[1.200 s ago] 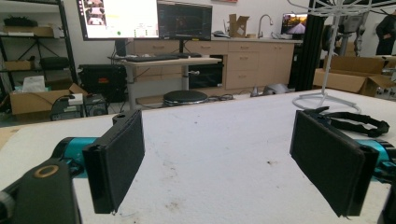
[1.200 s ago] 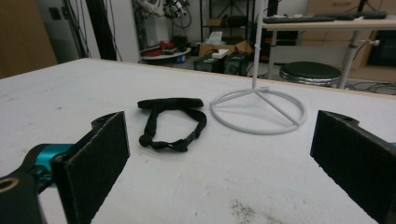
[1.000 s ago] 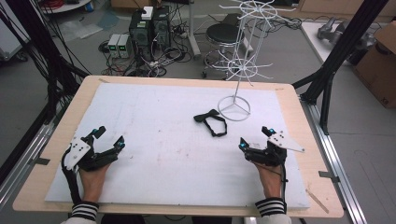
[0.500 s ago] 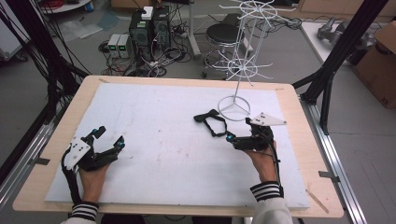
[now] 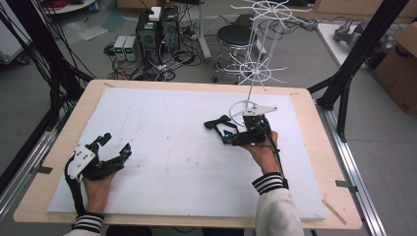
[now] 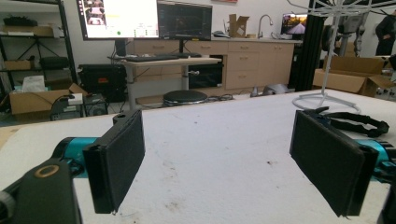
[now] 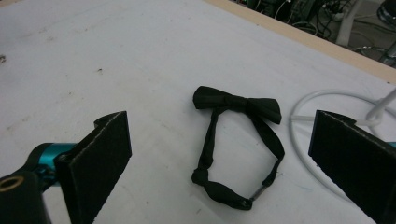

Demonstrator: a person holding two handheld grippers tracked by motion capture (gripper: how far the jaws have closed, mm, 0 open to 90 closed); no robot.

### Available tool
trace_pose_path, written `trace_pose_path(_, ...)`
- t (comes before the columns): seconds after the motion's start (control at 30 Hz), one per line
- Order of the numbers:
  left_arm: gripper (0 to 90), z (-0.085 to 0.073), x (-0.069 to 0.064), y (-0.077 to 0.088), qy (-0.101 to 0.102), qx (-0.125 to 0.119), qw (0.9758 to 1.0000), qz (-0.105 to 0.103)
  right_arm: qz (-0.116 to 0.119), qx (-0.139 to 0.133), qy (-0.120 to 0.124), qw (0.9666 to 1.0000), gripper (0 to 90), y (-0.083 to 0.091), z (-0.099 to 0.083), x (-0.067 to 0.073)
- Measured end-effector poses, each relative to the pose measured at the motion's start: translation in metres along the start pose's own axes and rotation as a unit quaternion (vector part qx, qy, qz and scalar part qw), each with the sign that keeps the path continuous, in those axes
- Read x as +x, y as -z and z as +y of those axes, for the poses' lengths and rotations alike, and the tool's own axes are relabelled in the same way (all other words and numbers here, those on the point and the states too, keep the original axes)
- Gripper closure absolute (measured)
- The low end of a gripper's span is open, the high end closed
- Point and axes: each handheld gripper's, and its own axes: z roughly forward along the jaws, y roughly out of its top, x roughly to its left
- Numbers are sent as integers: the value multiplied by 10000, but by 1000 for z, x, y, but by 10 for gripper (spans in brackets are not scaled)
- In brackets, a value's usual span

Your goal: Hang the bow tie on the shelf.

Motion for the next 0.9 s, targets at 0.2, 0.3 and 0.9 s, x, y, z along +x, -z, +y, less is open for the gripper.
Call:
trace_pose_path(0.2,183,0,0,0,-4,1,10000,0,92,209,7,9997,58,-15,9,3)
trace_pose_path(0.3,183,0,0,0,-7,3,10000,-1,135,351,17,9993,81,-25,12,5)
trace_pose_path(0.9,186,0,0,0,10,10,10000,4,-60,1192,-104,9928,270,-68,16,2)
